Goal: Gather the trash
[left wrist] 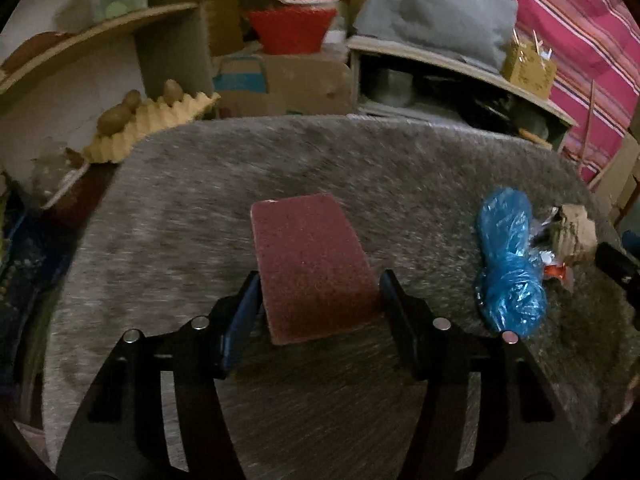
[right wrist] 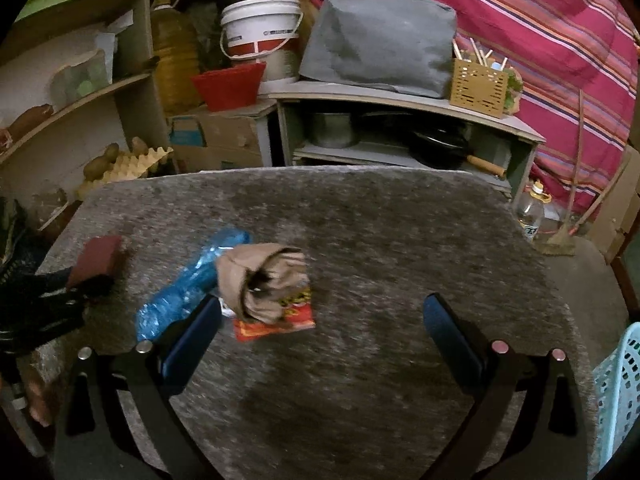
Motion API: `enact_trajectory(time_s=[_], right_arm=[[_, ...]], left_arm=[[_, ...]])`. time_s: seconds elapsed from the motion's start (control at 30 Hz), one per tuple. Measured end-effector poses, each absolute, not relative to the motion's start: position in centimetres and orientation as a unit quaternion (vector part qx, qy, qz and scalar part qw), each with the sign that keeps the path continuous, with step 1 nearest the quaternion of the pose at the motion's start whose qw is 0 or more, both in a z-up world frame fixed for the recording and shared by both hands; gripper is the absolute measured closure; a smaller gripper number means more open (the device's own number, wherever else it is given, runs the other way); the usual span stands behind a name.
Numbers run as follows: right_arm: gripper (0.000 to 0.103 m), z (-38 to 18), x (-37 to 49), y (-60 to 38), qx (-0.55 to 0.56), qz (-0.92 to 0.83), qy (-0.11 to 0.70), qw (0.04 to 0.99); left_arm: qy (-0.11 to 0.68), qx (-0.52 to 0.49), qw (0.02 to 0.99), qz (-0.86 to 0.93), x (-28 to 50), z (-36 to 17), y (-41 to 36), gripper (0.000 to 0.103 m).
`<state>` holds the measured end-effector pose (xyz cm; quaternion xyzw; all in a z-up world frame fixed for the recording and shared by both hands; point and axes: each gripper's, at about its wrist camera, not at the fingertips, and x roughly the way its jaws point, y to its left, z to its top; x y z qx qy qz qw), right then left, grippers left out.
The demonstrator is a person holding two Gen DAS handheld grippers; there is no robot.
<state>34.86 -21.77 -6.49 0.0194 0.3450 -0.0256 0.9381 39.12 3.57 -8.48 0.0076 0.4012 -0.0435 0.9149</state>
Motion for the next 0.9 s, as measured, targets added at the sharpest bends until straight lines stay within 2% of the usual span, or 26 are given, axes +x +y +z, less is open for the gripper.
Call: enact_trajectory(time_s=[0.33, 0.37, 0.4, 0.43, 0.47, 0.5, 0.9], right_arm=[[0.006, -8.2, 37.1, -19.2, -0.016, -0.019, 0.364, 0.931], [0.009, -8.2, 37.1, -19.1, -0.017, -0.015, 0.361, 0.932], [0.021, -8.1, 37.0, -19.2, -0.017, -0.01, 0.359, 0.933], [0.027, -8.1, 37.0, -19.2, -0.016, -0.006, 0.36, 0.933], [0.042, -8.1, 37.0, -19.3, -0.013, -0.001, 0.362, 0.932], [0.051, -8.2, 36.9, -19.5, -0.008, 0.008, 0.366, 0.931], [0.054, -4.8, 32.3, -23.2, 0.016, 0.005, 0.323, 0.946]], left_arm=[[0.375, -0.008, 0.927, -0.014, 35.8, -5.3, 7.3, 0.044], [0.372, -0.001, 0.928, -0.008, 35.6, -5.1, 7.4, 0.044], [0.37, 0.003, 0.929, -0.006, 35.4, -5.0, 7.5, 0.044], [0.367, 0.005, 0.93, -0.005, 35.2, -4.8, 7.6, 0.044], [0.367, 0.004, 0.93, -0.005, 35.1, -4.7, 7.7, 0.044], [0.367, 0.0, 0.93, -0.005, 35.0, -4.5, 7.8, 0.044], [0.342, 0.02, 0.94, -0.014, 32.4, -2.4, 4.9, 0.044]])
